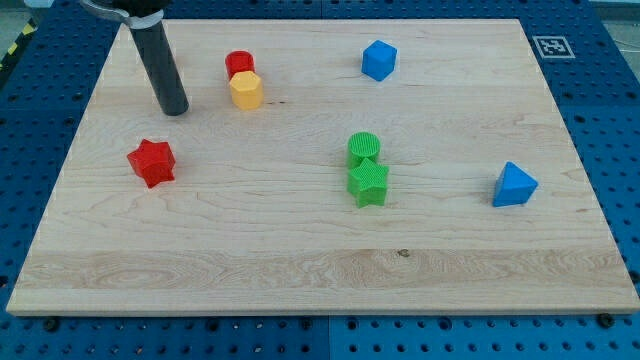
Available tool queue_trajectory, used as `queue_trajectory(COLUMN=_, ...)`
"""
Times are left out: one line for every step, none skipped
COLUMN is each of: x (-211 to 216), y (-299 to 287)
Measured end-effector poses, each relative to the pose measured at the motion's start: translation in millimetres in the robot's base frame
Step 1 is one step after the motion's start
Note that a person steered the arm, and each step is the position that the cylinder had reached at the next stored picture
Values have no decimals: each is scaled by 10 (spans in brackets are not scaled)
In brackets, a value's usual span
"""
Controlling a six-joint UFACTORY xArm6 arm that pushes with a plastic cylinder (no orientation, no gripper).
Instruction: Push the red star into the green blocks
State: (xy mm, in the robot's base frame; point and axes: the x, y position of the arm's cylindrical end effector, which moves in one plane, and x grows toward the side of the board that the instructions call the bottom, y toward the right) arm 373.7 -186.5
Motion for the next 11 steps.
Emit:
queue_trajectory(x=174, y=-9)
queue_trajectory(x=510, y=-235)
queue_trajectory(x=790, y=-416)
queue_trajectory(x=895, y=-106)
queue_trajectory(x=895, y=391)
queue_trajectory(x=895, y=396)
queue_trajectory(x=899, y=13)
queue_trajectory(x=930, y=-50)
queue_trajectory(x=930, y=-50)
queue_trajectory(x=959, y=-278)
queue_trajectory(x=1166, y=-285)
